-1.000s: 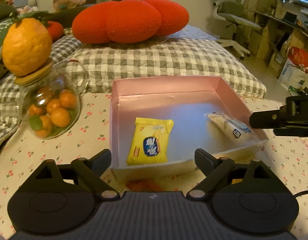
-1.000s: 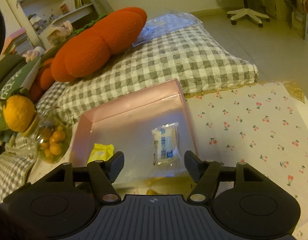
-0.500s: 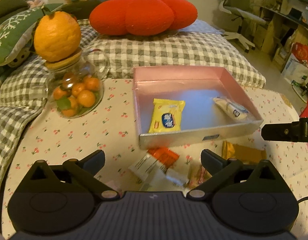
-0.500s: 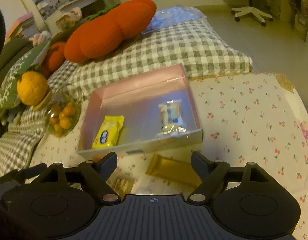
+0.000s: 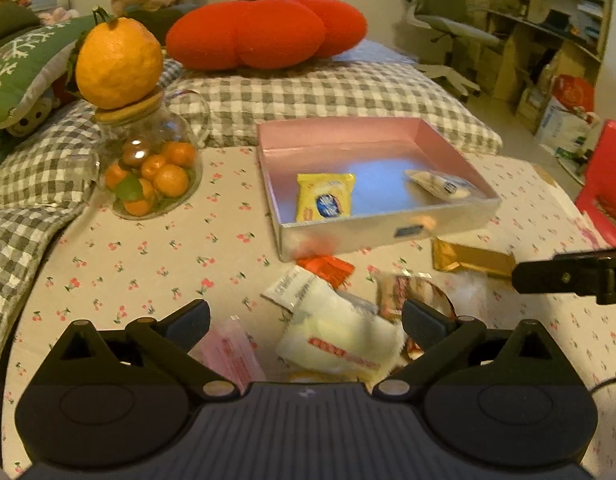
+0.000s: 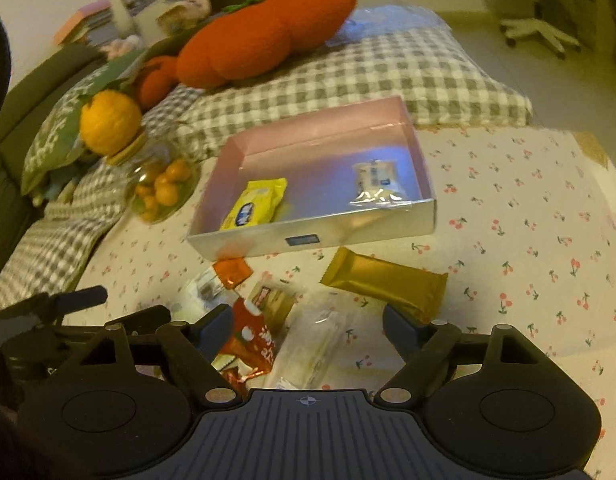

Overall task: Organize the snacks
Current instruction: 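Withdraw both tools from the box back toward the snack pile, then grasp the red candy wrapper with left tool while right tool grasps another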

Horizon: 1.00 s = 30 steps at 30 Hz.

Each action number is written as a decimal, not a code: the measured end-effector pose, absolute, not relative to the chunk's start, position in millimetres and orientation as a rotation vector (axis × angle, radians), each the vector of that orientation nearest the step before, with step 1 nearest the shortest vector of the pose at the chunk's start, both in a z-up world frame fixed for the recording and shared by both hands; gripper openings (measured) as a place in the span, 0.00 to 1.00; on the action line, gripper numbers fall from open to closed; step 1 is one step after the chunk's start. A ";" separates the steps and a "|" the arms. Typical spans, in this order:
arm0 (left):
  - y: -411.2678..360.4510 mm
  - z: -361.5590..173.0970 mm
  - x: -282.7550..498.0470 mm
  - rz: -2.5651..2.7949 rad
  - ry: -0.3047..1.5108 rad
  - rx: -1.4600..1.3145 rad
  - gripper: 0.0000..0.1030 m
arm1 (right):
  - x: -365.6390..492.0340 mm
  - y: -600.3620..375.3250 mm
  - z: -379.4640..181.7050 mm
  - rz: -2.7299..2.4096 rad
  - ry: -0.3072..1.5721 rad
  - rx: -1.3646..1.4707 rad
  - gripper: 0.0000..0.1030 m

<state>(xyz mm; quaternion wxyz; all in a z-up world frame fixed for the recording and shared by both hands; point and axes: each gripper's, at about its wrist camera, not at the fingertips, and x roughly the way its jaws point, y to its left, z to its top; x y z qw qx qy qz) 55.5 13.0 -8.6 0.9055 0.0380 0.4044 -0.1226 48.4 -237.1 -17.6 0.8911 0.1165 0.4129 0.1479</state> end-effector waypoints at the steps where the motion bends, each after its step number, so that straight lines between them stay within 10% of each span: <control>1: 12.8 -10.2 53.3 -0.268 0.838 0.078 0.99 | 47.2 -236.8 -19.0 0.316 0.854 0.231 0.81; 30: -25.3 -58.8 29.6 -0.618 0.944 0.194 0.70 | 45.5 -219.0 -46.2 0.493 0.895 0.165 0.81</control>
